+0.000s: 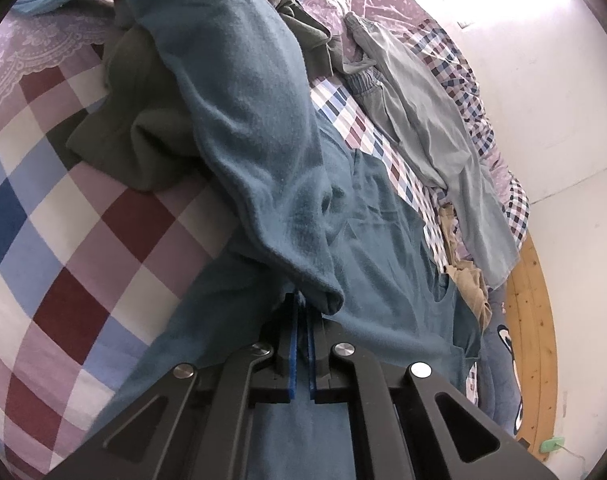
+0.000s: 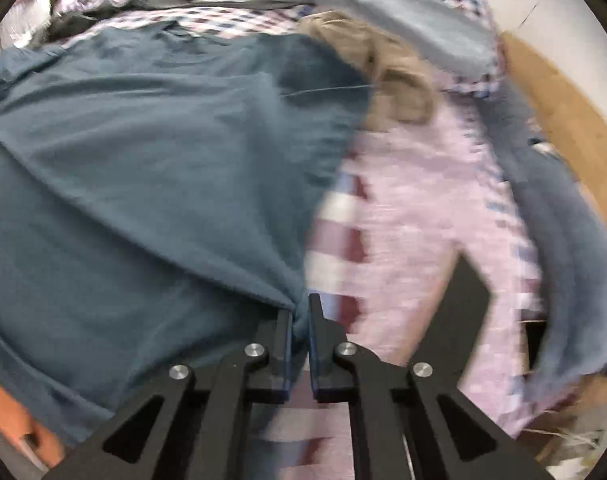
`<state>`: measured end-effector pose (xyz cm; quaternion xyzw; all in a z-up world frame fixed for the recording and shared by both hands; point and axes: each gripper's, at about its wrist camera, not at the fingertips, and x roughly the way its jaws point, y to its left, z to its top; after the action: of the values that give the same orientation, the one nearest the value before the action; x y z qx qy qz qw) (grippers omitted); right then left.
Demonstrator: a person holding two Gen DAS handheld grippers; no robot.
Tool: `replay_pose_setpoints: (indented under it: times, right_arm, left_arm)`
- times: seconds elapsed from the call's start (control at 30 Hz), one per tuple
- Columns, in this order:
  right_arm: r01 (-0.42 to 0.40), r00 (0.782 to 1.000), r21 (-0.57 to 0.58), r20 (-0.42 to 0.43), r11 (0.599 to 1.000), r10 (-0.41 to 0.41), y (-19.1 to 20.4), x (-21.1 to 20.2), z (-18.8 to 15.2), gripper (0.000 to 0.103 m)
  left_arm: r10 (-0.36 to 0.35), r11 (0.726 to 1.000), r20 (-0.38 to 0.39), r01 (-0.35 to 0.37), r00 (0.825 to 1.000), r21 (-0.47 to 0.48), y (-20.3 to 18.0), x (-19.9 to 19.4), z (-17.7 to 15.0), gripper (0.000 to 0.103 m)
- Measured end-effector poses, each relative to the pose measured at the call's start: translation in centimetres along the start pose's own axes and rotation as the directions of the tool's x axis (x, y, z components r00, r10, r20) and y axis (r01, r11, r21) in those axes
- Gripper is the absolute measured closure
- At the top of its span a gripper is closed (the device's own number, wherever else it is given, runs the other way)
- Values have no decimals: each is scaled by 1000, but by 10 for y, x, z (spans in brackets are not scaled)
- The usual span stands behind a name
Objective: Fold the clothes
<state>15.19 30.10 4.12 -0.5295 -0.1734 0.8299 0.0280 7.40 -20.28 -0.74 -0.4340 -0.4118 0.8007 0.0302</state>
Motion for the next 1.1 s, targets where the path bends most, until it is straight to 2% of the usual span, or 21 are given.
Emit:
replay_pose_setpoints:
  times: [0.1, 0.2, 0.27, 0.33, 0.47, 0.5, 0.57, 0.63, 0.7, 0.87, 1.1]
  right_arm:
    - [4, 1000, -6, -17, 1000, -4, -5, -1, -6, 99]
    - [-45, 996, -29, -82, 999, 43, -2, 8, -8, 97]
    - [-60, 994, -24, -95, 998, 57, -5, 4, -4, 89]
    - [-114, 988, -1, -107, 994, 113, -12, -3, -1, 81]
    - [-252, 967, 119, -5, 960, 254, -40, -26, 15, 62]
    - [-283, 959, 151, 32, 947, 282, -47, -31, 21, 59]
    - [-304, 951, 199, 111, 932, 287, -60, -36, 37, 58]
    - [-297, 951, 221, 157, 929, 267, -69, -32, 58, 58]
    - [-271, 957, 223, 165, 936, 238, -68, -21, 83, 58]
    - [-206, 976, 239, 123, 949, 181, -54, 19, 134, 58]
    - [-149, 989, 248, 28, 957, 147, -41, 84, 161, 60]
  left_arm:
    - [-16, 1000, 25, 16, 1000, 10, -2, -11, -1, 102]
    - [38, 999, -6, -38, 999, 33, 1, -7, -5, 102]
    - [42, 999, -17, -42, 999, 24, 3, -4, -5, 102]
    - [51, 998, -22, -50, 998, 29, 3, -3, -5, 101]
    - [83, 995, -17, -81, 996, 64, -3, -2, -7, 101]
    - [87, 994, -17, -85, 996, 67, -4, -1, -7, 101]
    - [85, 995, -21, -83, 996, 63, -4, -1, -6, 101]
    - [85, 995, -23, -83, 996, 61, -4, 0, -6, 101]
    - [89, 994, -23, -87, 996, 65, -5, 0, -6, 101]
    - [97, 993, -20, -95, 995, 75, -7, 1, -5, 101]
    - [97, 992, -23, -95, 995, 86, -8, 1, -5, 101]
